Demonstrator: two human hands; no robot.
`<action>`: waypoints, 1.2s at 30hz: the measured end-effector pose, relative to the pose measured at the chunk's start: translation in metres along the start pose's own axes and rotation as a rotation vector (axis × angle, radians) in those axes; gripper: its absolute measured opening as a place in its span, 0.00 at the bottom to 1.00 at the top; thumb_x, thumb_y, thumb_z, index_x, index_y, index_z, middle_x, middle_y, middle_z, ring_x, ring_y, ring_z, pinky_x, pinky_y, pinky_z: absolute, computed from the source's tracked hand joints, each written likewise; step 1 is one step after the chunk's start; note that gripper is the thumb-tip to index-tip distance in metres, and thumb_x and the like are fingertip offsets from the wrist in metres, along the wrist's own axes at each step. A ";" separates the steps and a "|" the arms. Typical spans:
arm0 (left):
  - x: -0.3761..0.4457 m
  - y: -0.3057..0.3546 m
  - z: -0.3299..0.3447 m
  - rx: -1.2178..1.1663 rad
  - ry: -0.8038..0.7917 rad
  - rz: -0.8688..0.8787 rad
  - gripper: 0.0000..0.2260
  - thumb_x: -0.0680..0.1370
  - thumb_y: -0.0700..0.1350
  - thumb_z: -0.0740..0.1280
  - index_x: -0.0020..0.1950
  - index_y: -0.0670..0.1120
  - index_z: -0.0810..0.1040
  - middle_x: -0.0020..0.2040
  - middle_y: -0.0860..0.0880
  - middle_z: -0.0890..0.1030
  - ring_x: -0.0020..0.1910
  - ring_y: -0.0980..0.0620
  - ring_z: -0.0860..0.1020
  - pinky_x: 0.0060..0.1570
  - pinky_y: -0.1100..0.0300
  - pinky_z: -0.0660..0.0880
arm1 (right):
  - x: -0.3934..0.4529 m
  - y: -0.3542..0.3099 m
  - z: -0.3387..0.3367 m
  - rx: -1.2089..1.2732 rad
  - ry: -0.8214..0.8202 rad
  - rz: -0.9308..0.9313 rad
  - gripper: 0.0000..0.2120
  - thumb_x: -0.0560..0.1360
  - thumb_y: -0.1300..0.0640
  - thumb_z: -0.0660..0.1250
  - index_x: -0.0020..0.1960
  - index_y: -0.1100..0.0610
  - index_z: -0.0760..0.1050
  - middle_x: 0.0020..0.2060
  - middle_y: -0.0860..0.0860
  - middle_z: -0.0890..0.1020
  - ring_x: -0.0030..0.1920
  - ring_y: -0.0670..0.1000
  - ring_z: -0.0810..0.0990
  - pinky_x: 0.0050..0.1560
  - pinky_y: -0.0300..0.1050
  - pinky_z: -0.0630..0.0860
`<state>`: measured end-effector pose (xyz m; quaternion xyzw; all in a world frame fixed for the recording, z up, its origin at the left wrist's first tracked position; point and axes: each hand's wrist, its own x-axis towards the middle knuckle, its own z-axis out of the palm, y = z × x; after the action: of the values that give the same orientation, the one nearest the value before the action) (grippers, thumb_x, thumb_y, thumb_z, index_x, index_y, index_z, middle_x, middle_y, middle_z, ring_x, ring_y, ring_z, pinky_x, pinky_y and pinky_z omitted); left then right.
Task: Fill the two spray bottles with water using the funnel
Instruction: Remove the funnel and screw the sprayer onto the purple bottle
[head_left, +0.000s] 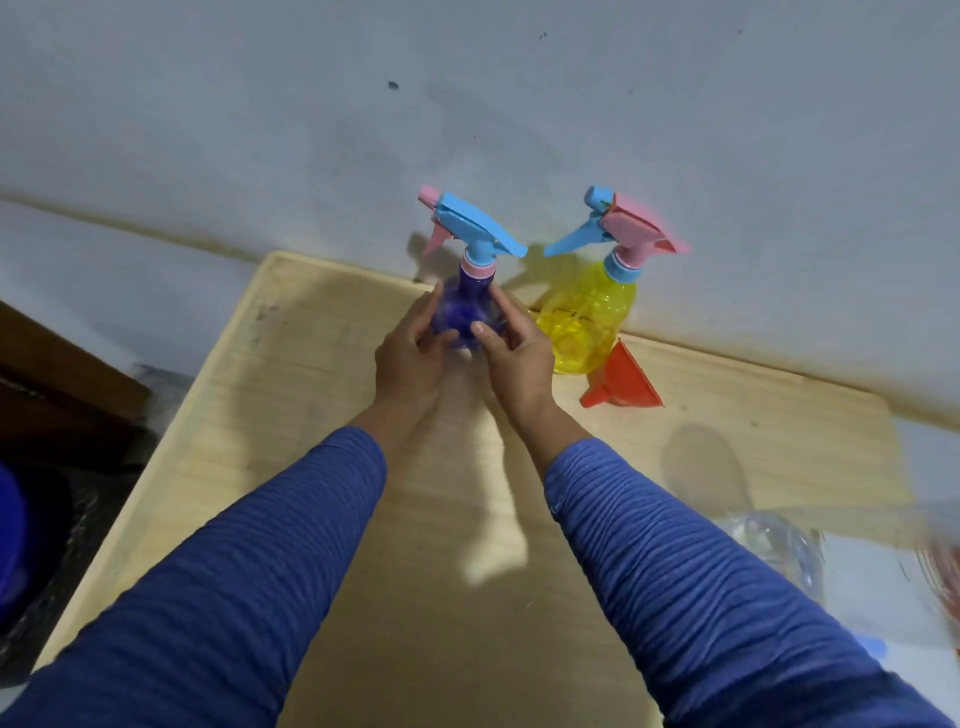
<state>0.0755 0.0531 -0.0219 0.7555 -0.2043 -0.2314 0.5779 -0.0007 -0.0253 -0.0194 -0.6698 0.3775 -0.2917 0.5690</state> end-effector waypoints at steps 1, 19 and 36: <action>0.002 0.000 0.000 0.004 -0.005 0.008 0.25 0.75 0.34 0.66 0.69 0.52 0.70 0.60 0.60 0.74 0.57 0.62 0.74 0.51 0.81 0.66 | 0.001 0.000 0.000 -0.003 0.001 -0.001 0.27 0.68 0.59 0.68 0.67 0.54 0.72 0.67 0.56 0.73 0.69 0.54 0.70 0.70 0.56 0.66; 0.002 0.011 -0.027 0.441 -0.236 0.012 0.30 0.78 0.49 0.62 0.77 0.50 0.51 0.75 0.47 0.63 0.72 0.48 0.63 0.65 0.63 0.58 | -0.018 -0.023 -0.007 -0.603 -0.083 -0.045 0.31 0.74 0.58 0.65 0.73 0.60 0.57 0.68 0.57 0.69 0.68 0.56 0.68 0.62 0.37 0.63; -0.072 0.109 -0.078 1.067 -0.366 0.397 0.31 0.79 0.56 0.58 0.75 0.40 0.52 0.75 0.42 0.57 0.76 0.42 0.50 0.71 0.48 0.57 | -0.118 -0.131 -0.055 -1.218 -0.005 0.038 0.32 0.77 0.46 0.61 0.74 0.60 0.55 0.72 0.56 0.62 0.73 0.54 0.59 0.69 0.49 0.63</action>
<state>0.0585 0.1287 0.1090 0.8366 -0.5259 -0.1110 0.1062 -0.0870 0.0529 0.1243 -0.8687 0.4871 -0.0116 0.0895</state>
